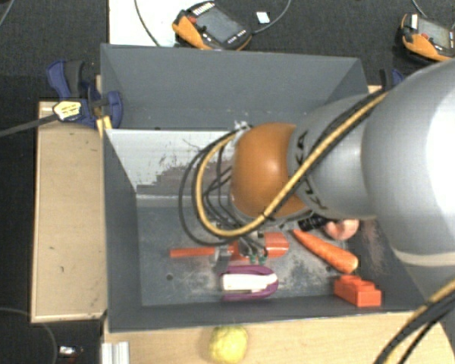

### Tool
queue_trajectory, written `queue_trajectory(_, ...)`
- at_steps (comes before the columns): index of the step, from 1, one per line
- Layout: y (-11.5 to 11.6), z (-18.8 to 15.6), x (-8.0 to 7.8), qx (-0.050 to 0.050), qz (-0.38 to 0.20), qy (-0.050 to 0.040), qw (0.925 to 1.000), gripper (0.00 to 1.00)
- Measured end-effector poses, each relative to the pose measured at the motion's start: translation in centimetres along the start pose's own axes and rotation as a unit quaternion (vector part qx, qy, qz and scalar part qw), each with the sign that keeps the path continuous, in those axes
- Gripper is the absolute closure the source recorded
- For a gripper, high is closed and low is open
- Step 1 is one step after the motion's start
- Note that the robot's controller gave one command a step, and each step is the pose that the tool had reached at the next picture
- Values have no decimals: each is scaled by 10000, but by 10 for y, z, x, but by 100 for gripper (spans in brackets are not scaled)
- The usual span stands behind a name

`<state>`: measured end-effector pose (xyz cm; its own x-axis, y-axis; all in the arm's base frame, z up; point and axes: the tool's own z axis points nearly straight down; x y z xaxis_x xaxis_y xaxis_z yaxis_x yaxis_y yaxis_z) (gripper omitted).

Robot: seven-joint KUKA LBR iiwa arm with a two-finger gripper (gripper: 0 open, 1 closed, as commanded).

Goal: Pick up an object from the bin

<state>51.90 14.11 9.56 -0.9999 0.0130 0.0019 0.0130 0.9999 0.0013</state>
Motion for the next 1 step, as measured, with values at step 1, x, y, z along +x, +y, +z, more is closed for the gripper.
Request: queue_trajectory(1,1,-36,-3,-17,-5,-53,10000,100)
